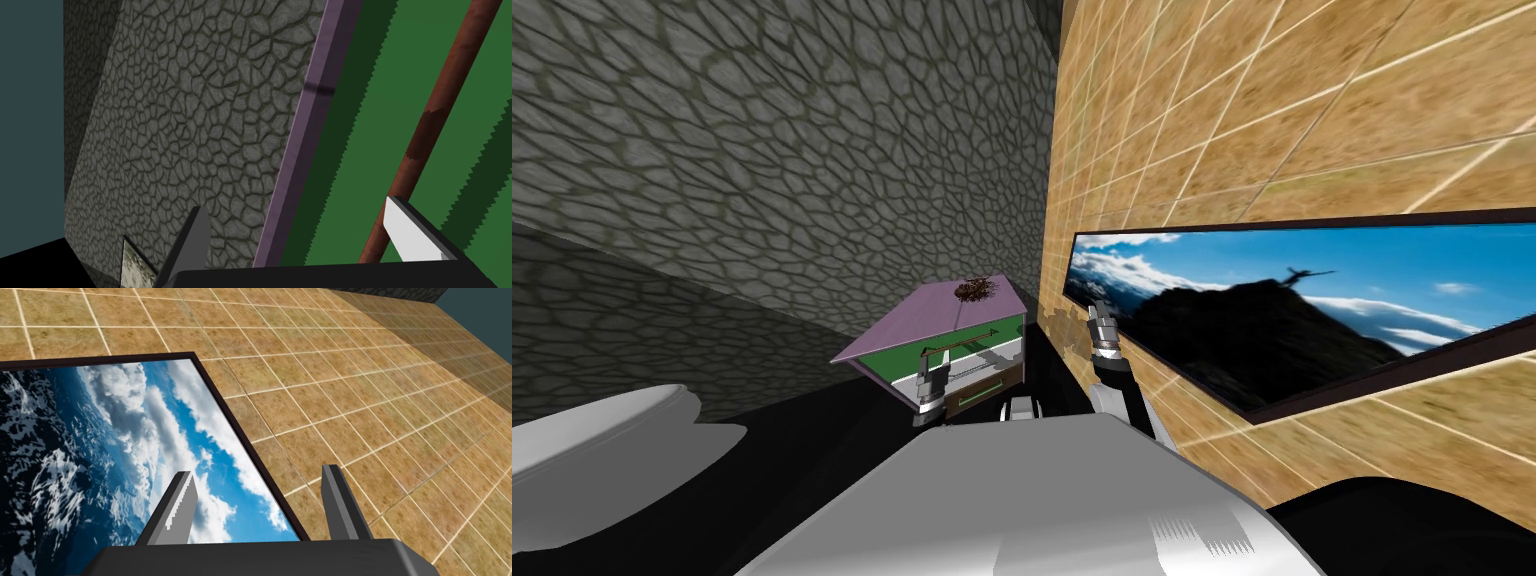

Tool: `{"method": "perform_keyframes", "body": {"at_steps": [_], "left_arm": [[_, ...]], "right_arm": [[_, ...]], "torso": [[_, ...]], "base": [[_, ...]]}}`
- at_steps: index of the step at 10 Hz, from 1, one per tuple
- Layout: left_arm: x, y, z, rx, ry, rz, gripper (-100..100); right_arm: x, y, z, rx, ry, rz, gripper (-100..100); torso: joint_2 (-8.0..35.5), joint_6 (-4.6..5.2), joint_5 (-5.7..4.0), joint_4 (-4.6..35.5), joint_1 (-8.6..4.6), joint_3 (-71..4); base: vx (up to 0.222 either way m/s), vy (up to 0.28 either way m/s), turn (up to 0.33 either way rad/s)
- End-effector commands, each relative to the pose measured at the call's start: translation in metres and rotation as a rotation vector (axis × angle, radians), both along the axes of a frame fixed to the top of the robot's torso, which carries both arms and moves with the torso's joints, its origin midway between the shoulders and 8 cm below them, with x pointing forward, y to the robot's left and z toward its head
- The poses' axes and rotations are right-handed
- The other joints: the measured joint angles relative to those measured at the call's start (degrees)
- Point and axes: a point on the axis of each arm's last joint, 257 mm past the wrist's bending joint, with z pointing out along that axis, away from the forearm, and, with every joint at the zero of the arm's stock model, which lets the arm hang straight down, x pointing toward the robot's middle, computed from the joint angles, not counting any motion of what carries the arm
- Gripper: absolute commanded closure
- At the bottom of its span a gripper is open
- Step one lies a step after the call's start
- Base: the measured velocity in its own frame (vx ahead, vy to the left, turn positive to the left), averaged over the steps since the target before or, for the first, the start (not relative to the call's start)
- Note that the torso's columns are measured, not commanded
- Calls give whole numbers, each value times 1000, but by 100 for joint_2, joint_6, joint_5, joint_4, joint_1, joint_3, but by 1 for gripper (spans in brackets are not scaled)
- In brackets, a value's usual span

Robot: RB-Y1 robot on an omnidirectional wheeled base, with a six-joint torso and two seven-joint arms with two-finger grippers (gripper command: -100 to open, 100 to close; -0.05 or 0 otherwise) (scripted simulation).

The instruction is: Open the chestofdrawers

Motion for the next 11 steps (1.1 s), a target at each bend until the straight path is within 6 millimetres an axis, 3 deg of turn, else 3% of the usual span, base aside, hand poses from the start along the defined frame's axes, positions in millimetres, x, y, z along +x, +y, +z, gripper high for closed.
{"method": "perform_keyframes", "body": {"at_steps": [1,11], "left_arm": [[-4,2,-14,-9,22,11,-100],[-24,-6,-61,-78,80,57,-100]], "right_arm": [[0,0,0,0,0,0,0],[0,0,0,0,0,0,0]], "torso": [[3,0,0,1,-1,2],[-2,1,0,0,-2,-1]], "base": [[46,-22,1],[54,-19,0]]}}
